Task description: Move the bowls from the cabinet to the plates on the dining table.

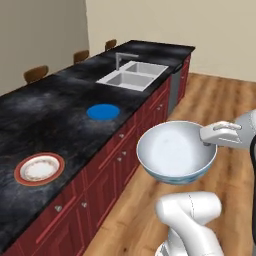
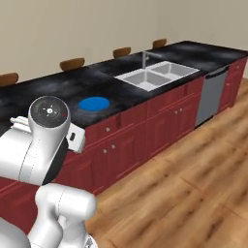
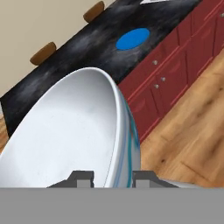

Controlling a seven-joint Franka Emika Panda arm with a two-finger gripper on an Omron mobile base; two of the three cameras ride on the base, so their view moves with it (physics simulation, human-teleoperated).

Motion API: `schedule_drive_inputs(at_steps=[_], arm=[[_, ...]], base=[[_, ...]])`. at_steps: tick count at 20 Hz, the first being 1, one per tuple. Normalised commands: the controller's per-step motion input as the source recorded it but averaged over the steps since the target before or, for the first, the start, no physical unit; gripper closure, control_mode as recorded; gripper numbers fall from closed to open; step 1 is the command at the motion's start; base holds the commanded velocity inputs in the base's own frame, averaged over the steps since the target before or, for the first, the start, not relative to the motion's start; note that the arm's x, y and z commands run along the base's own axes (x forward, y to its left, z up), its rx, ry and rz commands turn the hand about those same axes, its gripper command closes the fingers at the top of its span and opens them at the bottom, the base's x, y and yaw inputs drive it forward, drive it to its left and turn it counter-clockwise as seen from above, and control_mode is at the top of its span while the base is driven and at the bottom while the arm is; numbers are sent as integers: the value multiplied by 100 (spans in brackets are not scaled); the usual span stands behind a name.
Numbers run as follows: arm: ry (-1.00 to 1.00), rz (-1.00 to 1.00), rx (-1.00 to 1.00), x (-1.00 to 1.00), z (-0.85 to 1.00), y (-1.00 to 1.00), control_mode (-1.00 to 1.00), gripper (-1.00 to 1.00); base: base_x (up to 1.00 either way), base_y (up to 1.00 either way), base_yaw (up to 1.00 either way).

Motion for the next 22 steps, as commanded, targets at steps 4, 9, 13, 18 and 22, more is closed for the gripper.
schedule_drive_inputs(at_steps=[4,9,13,18,22], arm=[[0,0,0,0,0,0,100,100],[0,0,0,0,0,0,100,100],[0,0,0,0,0,0,100,100],[0,0,0,0,0,0,100,100],[0,0,0,0,0,0,100,100]], base=[[18,0,37],[17,0,37],[17,0,36],[19,0,35],[17,0,35]])
